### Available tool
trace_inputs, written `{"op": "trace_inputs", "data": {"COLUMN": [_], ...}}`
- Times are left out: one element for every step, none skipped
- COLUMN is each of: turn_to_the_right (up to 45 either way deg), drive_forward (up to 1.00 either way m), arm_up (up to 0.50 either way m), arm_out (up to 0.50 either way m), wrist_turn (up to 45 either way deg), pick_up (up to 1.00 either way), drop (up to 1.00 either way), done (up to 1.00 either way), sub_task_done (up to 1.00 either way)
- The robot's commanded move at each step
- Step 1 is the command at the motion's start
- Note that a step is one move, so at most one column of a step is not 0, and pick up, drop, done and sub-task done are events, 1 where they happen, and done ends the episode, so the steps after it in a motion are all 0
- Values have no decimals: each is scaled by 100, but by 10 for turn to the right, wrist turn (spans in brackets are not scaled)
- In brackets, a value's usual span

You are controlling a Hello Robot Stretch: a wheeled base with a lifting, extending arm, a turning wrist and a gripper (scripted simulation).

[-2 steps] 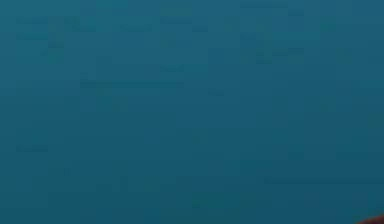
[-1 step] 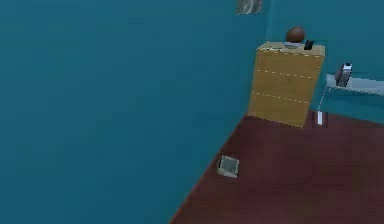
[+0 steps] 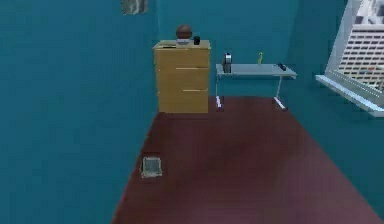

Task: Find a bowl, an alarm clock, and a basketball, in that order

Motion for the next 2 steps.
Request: {"op": "trace_inputs", "data": {"turn_to_the_right": [0,30], "drive_forward": [100,0], "arm_up": [0,0], "arm_out": [0,0], "wrist_turn": [0,0], "pick_up": [0,0], "drop": [0,0], "done": [0,0], "sub_task_done": [0,0]}}
